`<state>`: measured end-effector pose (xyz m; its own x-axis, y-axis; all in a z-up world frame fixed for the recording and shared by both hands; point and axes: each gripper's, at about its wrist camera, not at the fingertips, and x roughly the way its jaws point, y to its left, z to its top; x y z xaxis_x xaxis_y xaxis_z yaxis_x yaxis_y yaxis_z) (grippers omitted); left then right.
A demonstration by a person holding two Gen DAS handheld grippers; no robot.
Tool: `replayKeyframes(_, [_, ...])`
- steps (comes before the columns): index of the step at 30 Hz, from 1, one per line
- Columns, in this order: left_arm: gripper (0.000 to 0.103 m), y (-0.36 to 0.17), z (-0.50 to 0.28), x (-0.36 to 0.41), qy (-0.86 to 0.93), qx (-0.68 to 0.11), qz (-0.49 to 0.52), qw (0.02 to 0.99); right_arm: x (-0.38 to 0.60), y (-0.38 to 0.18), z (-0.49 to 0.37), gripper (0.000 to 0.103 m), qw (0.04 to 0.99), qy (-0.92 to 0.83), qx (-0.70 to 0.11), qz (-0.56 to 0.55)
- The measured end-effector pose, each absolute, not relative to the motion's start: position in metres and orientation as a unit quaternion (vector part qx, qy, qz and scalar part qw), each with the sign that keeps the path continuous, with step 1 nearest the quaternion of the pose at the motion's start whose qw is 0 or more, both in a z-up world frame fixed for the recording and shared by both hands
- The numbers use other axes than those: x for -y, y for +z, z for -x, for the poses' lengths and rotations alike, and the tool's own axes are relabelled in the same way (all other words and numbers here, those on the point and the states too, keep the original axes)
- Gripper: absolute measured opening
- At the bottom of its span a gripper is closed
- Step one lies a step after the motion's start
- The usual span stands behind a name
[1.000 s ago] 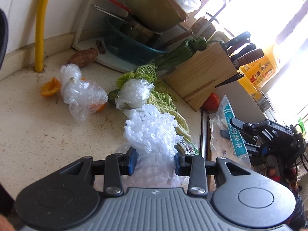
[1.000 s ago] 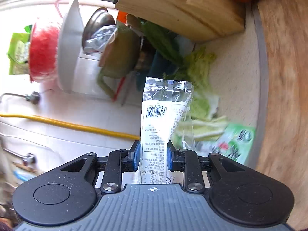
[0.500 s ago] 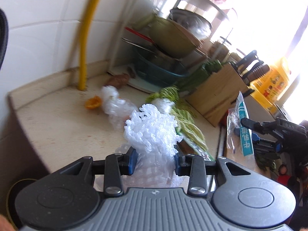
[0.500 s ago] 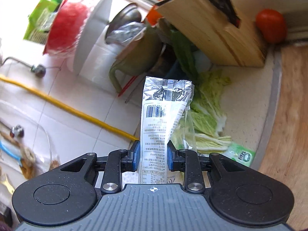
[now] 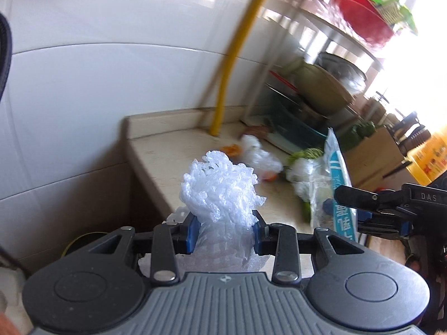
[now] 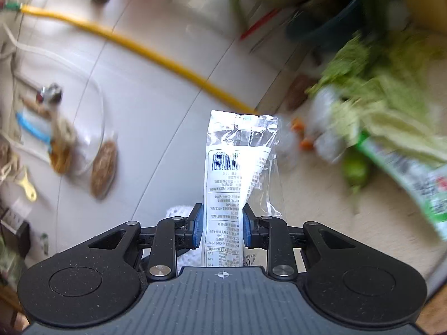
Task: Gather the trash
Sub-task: 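Carry the foam net and the plastic packet off the counter toward the bin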
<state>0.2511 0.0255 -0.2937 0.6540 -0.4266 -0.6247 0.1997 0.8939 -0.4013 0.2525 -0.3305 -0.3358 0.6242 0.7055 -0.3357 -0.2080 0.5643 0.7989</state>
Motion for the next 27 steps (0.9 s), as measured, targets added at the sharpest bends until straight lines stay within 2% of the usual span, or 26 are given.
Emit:
replayKeyframes(14, [0.034,-0.308,-0.24,-0.117,-0.1,-0.384,0.166,0.903,0.176,-0.336,-0.292,0.035,0.794,0.361,-0.397,-0.286])
replayKeyframes(27, [0.034,-0.355,-0.26,-0.128,-0.08,-0.445,0.143,0.88,0.081,-0.361,-0.295,0.035,0.81,0.331,-0.452,-0.174])
